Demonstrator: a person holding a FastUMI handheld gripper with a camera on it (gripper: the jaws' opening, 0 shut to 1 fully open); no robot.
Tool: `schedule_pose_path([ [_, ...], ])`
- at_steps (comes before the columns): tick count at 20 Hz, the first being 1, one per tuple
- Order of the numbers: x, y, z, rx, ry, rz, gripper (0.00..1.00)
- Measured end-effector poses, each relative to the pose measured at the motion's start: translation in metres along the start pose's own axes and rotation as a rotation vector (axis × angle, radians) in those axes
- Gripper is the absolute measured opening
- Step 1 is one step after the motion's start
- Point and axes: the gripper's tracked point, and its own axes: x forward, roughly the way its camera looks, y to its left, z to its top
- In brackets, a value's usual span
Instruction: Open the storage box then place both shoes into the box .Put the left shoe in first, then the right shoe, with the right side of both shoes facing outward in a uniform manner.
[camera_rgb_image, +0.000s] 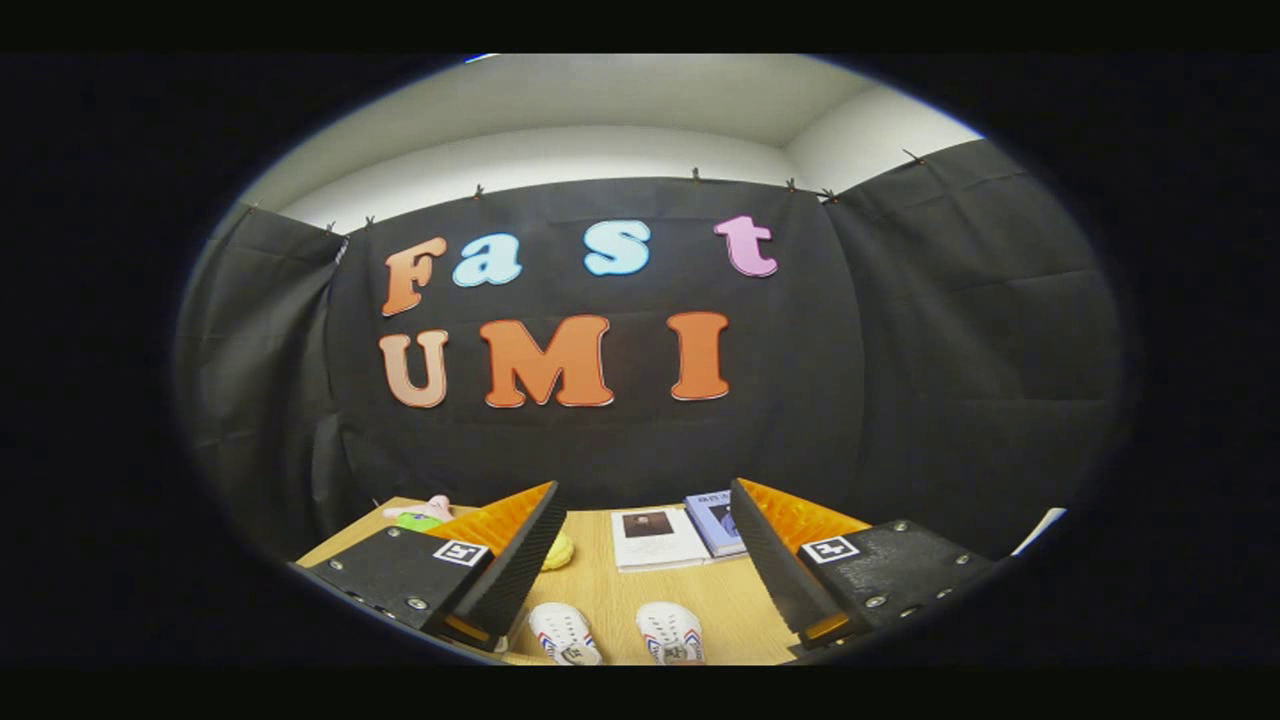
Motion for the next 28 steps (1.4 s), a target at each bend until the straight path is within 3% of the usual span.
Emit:
schedule_pose_path([
  [15,0.005,0.02,-0.019,0.012,0.04,0.068,0.98],
  [23,0.015,0.047,-0.065,0.077,0.152,0.191,0.98],
  [28,0.023,0.066,-0.112,0.218,0.283,0.283,0.97],
])
